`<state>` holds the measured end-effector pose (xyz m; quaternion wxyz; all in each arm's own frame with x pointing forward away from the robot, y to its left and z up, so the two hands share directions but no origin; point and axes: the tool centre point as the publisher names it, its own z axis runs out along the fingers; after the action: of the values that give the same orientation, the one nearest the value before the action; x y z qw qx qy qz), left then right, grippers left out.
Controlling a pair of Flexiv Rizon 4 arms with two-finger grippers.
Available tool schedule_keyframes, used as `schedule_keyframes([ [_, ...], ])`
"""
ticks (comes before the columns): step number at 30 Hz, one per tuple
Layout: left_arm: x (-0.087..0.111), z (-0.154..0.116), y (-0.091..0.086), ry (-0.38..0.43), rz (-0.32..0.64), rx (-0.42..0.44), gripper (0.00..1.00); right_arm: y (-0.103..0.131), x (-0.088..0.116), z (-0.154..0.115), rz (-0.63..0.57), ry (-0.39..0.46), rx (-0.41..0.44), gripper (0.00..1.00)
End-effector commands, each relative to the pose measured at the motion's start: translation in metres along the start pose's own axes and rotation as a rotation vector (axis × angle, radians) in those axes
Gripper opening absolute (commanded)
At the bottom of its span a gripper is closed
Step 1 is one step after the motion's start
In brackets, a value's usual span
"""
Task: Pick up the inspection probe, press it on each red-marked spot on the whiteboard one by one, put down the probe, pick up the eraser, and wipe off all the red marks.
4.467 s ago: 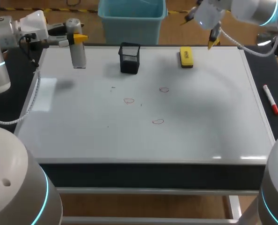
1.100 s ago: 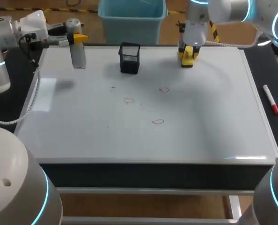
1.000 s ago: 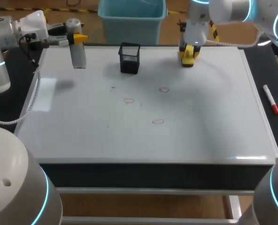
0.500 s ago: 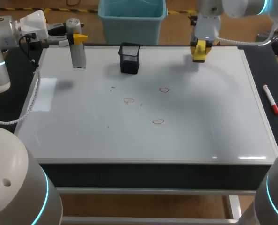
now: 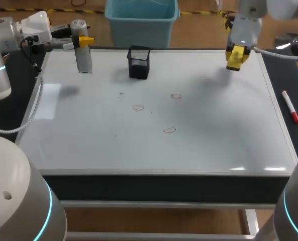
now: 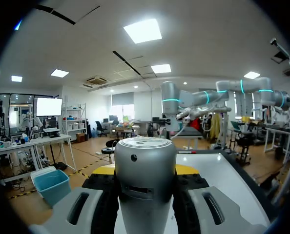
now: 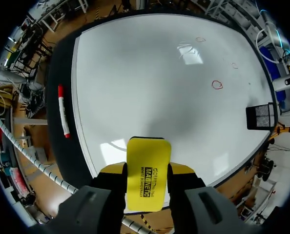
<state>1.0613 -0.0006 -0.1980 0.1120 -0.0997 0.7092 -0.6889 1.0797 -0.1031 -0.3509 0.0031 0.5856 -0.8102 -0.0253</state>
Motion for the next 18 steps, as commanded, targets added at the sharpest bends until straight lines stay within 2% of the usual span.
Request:
schedule_keyframes([
  [1, 0.001, 0.000, -0.001, -0.003, 0.002, 0.000, 0.00, 0.019, 0.023, -0.008, 0.016, -0.020, 0.079, 0.00],
  [9, 0.001, 0.000, -0.001, -0.003, 0.002, 0.000, 0.00, 0.030, 0.048, -0.007, 0.054, -0.037, 0.081, 0.00],
  [11, 0.001, 0.000, -0.001, -0.003, 0.002, 0.000, 0.00, 0.042, 0.045, -0.011, 0.058, -0.039, 0.080, 0.00],
  [13, 0.001, 0.000, -0.001, -0.003, 0.002, 0.000, 0.00, 0.037, 0.054, -0.007, 0.070, -0.039, 0.079, 0.00],
  [18, 0.001, 0.000, -0.001, -0.003, 0.002, 0.000, 0.00, 0.041, 0.061, -0.007, 0.087, -0.043, 0.071, 0.00],
])
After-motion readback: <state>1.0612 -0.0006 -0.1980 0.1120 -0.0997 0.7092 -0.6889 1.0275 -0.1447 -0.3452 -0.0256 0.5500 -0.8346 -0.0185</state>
